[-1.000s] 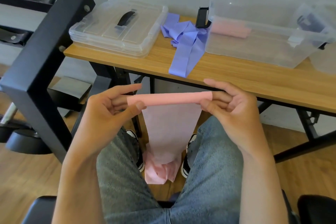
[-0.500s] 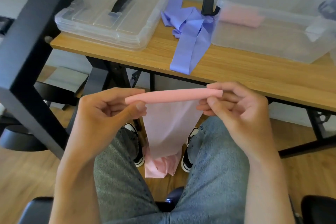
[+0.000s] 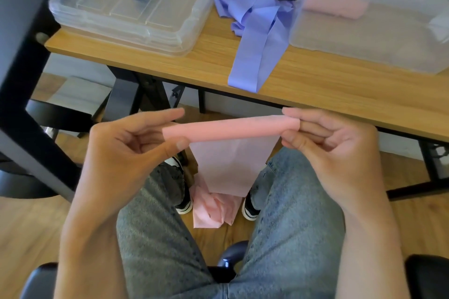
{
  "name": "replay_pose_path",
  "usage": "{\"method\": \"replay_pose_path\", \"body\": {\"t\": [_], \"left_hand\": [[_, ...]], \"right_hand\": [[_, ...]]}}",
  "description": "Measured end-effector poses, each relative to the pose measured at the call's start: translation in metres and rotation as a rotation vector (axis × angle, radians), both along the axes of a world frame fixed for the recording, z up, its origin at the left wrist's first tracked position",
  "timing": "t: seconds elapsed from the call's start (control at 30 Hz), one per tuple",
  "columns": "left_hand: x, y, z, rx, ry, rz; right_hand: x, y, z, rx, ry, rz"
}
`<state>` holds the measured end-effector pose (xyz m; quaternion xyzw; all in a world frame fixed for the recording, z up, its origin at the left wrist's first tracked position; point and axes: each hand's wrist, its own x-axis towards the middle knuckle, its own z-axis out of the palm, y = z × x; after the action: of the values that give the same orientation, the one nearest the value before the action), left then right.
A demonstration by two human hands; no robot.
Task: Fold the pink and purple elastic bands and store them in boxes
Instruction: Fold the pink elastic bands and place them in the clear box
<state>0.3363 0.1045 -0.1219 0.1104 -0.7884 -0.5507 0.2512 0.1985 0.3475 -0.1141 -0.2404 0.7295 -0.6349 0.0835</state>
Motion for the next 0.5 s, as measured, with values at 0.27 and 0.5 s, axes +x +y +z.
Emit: {"method": "replay_pose_path", "body": {"t": [0.27,0.5], "left_hand": [[-0.0045,-0.0013,-0.0061,-0.034,-0.017,-0.044],[-0.0083,0.0047,-0.0101,0.16,0.031,-0.028]], "right_hand": [[-0.0007,0.0005,-0.0039,0.078,0.034,-0.007],[0.0023,-0.0068,0.002,-0.127,-0.124,0.005]]}}
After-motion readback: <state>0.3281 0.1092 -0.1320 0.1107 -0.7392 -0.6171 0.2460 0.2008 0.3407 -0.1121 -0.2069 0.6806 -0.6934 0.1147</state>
